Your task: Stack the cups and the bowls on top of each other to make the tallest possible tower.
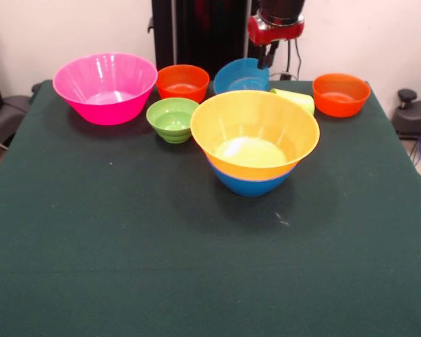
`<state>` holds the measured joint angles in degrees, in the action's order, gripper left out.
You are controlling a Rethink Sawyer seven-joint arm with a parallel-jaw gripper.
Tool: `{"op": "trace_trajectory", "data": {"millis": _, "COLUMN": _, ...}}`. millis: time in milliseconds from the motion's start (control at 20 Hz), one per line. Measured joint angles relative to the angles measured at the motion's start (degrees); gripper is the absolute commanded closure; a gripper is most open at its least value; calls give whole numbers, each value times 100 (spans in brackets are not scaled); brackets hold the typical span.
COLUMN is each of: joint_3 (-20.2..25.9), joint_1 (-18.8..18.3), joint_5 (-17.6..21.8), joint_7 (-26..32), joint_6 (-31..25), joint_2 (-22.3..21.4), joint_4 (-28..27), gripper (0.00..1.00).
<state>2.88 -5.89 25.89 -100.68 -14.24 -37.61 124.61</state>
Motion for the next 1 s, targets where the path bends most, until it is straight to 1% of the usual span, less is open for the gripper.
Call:
{"op": "trace_trajectory", "data": {"millis": 300, "joint_3": -202, "joint_1": 12, "joint_5": 0, "joint_7": -71, "joint_6": 358, "joint_2": -117, "joint_4": 207, "gripper": 100}}
{"op": "trace_trajectory", "data": {"millis": 550, "joint_3": -197, "joint_1": -36, "joint_5": -1, "joint_7": -80, "joint_6": 440, "joint_2": -115, "joint_4": 330, "gripper": 100}}
{"op": "trace_trajectory", "data": {"millis": 700, "joint_3": -165, "joint_1": -43, "joint_5": -2, "joint_7": -80, "joint_6": 415, "joint_2": -212, "joint_4": 395, "gripper": 100}}
{"op": "trace_trajectory", "data": {"millis": 750, "joint_3": -91, "joint_1": -78, "joint_5": -37, "joint_7": -81, "joint_6": 320, "joint_2": -393, "joint_4": 478, "gripper": 100}}
{"op": "trace_trajectory", "data": {"millis": 950, "joint_3": 151, "joint_1": -218, "joint_5": -272, "joint_7": -81, "joint_6": -42, "joint_2": -864, "joint_4": 661, "gripper": 100}}
{"op": "trace_trajectory", "data": {"millis": 1000, "joint_3": 261, "joint_1": -294, "joint_5": -409, "joint_7": -81, "joint_6": -236, "joint_2": -1050, "joint_4": 717, "gripper": 100}}
